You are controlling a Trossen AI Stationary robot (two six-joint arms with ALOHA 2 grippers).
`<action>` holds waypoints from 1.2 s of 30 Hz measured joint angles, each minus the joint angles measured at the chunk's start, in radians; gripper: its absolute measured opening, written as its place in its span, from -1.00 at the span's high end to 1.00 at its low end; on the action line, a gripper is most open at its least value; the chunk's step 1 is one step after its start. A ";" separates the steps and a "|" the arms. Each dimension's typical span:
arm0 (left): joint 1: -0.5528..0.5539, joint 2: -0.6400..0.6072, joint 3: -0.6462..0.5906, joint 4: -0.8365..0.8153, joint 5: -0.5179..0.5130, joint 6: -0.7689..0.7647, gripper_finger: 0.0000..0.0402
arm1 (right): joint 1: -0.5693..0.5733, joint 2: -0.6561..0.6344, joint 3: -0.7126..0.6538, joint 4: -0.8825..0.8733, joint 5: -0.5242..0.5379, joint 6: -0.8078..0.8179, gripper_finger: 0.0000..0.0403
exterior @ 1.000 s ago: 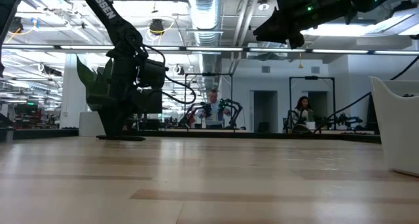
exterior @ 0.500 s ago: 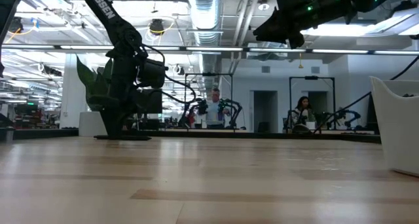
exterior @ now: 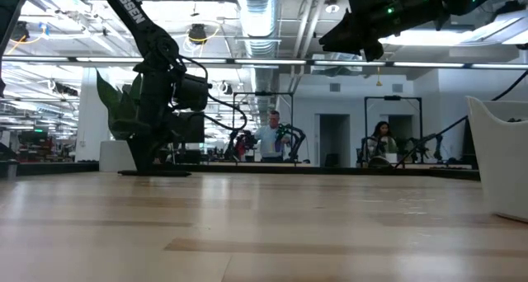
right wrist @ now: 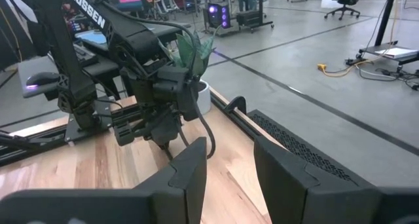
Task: Sort pens & pencils
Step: Put the black pen into the bottom left gray bin
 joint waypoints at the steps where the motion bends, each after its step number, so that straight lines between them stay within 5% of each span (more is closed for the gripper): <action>1: 0.000 0.000 0.000 0.000 0.000 0.000 0.82 | 0.000 0.000 0.000 0.000 0.000 0.000 0.26; 36: -0.001 0.009 0.053 -0.063 0.002 0.020 0.82 | 0.000 0.000 0.000 0.000 0.000 0.002 0.26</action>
